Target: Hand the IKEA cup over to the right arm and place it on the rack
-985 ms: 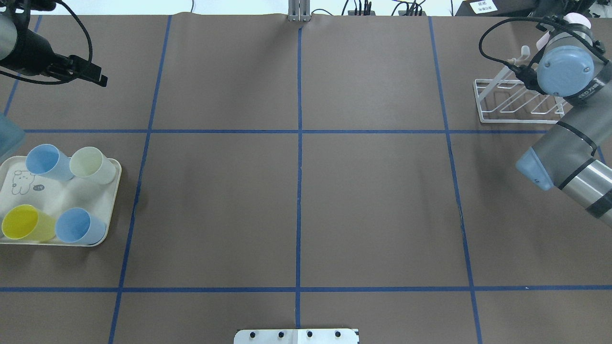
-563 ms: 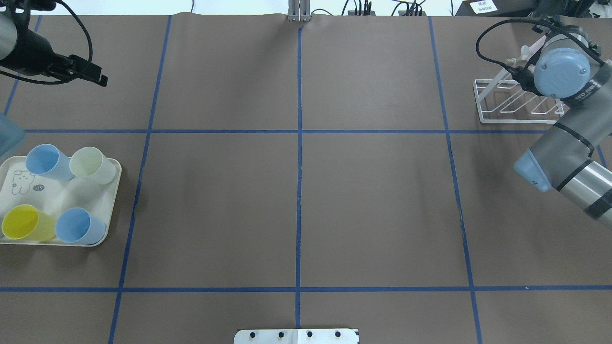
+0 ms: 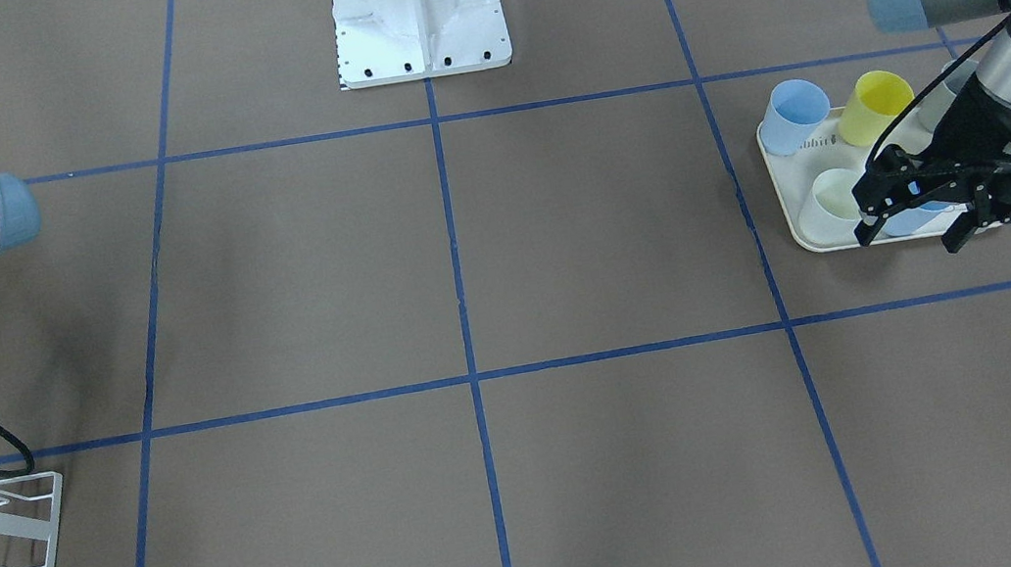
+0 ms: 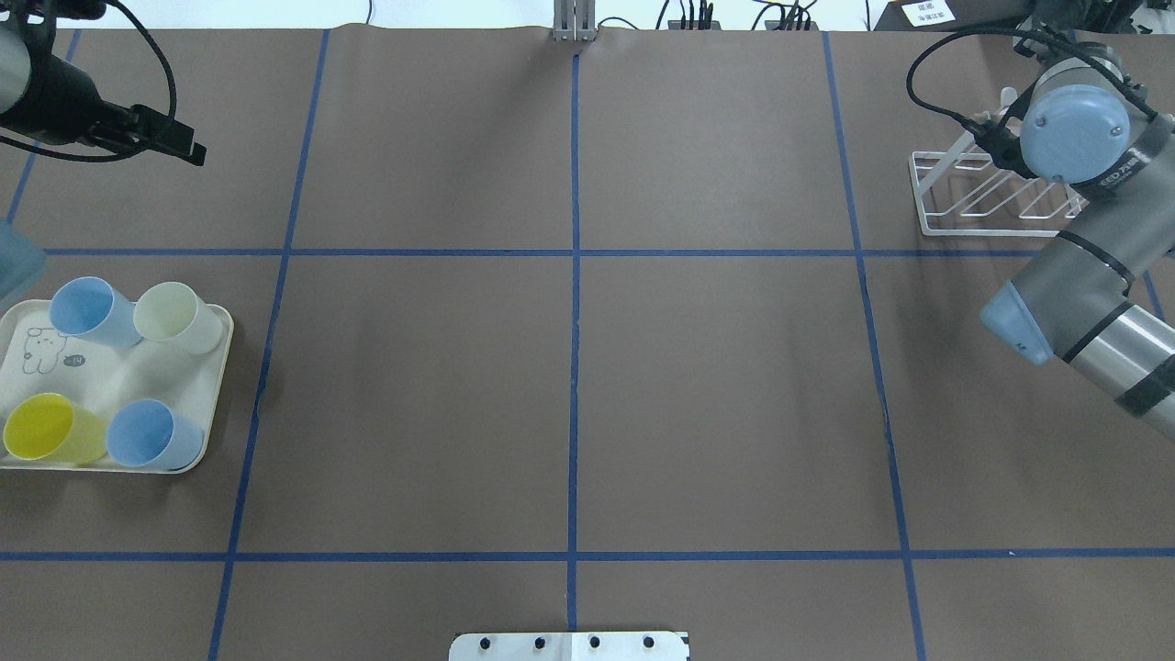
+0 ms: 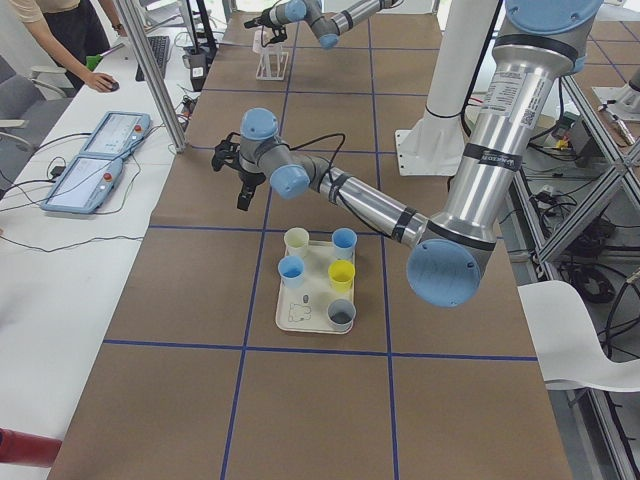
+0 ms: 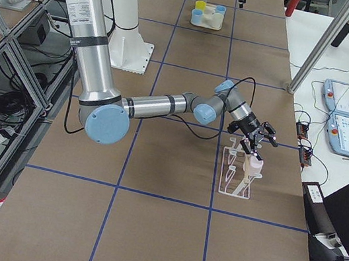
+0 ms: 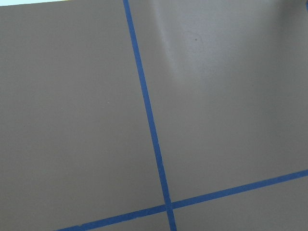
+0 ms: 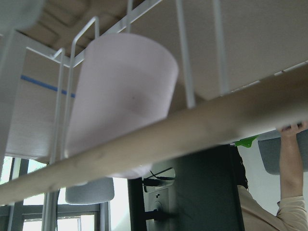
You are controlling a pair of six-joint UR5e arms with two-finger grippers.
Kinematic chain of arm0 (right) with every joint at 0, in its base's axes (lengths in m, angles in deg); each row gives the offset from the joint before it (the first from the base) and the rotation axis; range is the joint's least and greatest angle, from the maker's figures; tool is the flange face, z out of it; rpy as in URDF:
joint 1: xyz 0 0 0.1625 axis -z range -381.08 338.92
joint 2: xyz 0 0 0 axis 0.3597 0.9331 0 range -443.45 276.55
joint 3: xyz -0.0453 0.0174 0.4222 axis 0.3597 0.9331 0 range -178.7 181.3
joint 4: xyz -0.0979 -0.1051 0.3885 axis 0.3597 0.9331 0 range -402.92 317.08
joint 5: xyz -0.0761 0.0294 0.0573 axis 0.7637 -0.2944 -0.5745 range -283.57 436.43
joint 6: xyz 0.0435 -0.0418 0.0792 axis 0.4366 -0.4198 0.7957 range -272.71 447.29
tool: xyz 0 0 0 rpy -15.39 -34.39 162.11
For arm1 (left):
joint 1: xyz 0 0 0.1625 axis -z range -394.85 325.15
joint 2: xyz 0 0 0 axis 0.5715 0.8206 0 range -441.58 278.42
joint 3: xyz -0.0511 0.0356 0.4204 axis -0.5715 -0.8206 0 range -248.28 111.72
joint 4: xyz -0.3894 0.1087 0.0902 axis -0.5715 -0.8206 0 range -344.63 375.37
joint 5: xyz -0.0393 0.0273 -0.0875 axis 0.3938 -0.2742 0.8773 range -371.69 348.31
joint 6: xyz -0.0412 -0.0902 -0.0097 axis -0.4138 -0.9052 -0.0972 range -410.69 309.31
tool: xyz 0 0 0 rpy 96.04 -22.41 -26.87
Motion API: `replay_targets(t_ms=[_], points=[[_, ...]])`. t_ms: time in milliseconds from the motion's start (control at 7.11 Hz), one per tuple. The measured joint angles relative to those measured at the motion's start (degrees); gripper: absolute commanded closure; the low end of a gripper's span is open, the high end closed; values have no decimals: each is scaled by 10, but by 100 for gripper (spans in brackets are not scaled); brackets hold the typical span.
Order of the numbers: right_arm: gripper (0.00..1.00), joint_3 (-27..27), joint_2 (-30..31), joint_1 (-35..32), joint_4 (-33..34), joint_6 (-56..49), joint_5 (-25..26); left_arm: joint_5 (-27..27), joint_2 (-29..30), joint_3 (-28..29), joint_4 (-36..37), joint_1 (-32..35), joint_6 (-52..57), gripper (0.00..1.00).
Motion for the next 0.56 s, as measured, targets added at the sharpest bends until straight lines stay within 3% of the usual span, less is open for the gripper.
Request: replay_targets(t_ms=[281,563], points=[[1,-32,-13,-6,4,98,-56,0,-33,-35,5,19,10,0],[0,-88,-12,-12,26,282,-147,0,-92,-73,8,52,61,0]])
